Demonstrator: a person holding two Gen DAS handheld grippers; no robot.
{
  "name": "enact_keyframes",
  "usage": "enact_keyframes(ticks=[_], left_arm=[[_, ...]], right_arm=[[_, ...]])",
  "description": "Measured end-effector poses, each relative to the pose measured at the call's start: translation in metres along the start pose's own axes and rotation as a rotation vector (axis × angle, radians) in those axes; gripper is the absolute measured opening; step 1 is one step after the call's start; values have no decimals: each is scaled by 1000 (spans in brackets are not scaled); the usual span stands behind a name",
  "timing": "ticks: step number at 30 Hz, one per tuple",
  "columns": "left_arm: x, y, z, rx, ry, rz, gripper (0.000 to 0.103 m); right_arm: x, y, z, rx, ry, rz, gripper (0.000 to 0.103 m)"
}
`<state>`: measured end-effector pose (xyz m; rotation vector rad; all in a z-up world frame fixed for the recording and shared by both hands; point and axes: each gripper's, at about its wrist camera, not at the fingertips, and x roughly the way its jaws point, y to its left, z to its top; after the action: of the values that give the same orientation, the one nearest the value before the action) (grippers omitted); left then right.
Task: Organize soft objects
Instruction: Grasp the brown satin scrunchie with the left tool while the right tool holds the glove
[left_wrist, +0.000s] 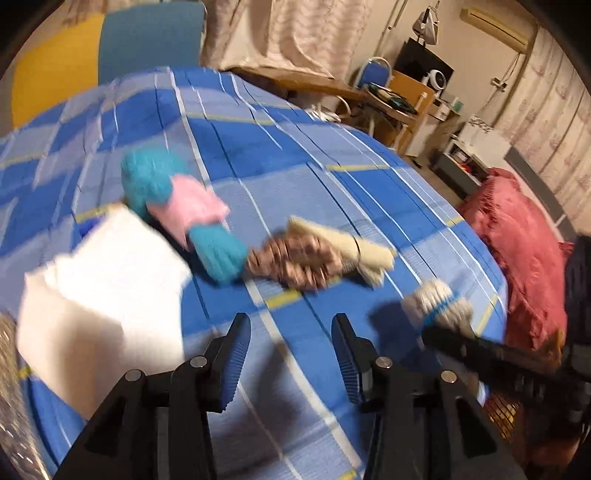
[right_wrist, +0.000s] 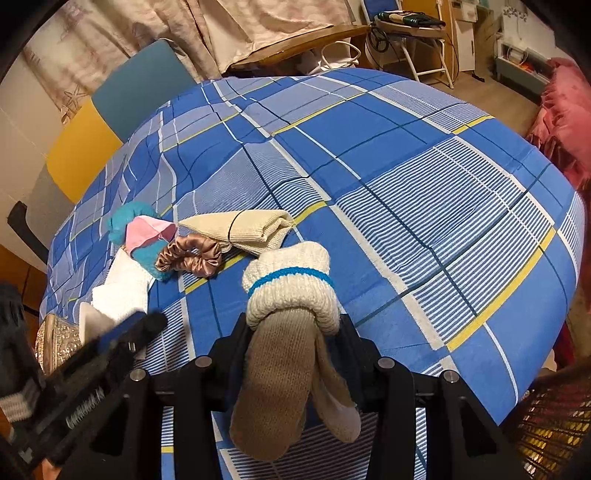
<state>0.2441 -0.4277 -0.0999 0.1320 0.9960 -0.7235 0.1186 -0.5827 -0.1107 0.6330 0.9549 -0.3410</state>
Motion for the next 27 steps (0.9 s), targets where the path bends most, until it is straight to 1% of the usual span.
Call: enact_keyframes(ticks=[2, 4, 6, 8, 9, 11, 12, 13, 14, 15, 16, 17, 18, 19, 21, 25, 27], left_arm=[[5, -7, 15, 34, -10, 38, 51], [16, -15, 28, 87, -7, 96, 67], [30, -20, 38, 125, -1, 141, 75], [43, -22, 43, 142, 20, 138, 75], [52, -22, 44, 148, 45, 133, 75], [64, -20, 41, 154, 72, 142, 75], [67, -20, 37, 157, 71, 135, 72], [67, -19, 33, 158, 62, 117, 59], [67, -17, 30, 156, 59, 105, 50], [67, -15, 26, 146, 69, 91, 33], [66, -11, 23, 123, 78, 69, 29], [62, -8, 21, 100, 76, 57, 26], [58, -6, 18, 85, 78, 56, 17], [53, -5, 16, 71, 81, 55, 13], [43, -3, 11, 63, 75, 52, 12], [19, -2, -1, 87, 40, 51, 11], [6, 1, -7, 69, 28, 42, 11]], right_arm=[[0, 0, 1, 2, 0, 0, 46], [0, -1, 2, 9, 3, 5, 46], [1, -2, 3, 17, 5, 8, 46], [1, -3, 4, 19, 8, 4, 46], [1, -3, 4, 22, 9, 4, 46], [2, -3, 4, 25, 14, 8, 46], [2, -3, 4, 24, 16, 9, 46], [3, -2, 3, 22, 18, 8, 46], [3, -2, 3, 20, 18, 8, 46], [4, -2, 3, 19, 19, 7, 46], [4, -1, 3, 18, 18, 5, 46], [4, -1, 4, 14, 18, 1, 46], [5, -1, 4, 11, 17, 0, 46], [5, -1, 4, 10, 16, 0, 46], [6, 0, 4, 5, 12, 0, 46], [6, 1, 3, -10, 8, -8, 46], [7, 1, 3, -10, 9, 0, 46]])
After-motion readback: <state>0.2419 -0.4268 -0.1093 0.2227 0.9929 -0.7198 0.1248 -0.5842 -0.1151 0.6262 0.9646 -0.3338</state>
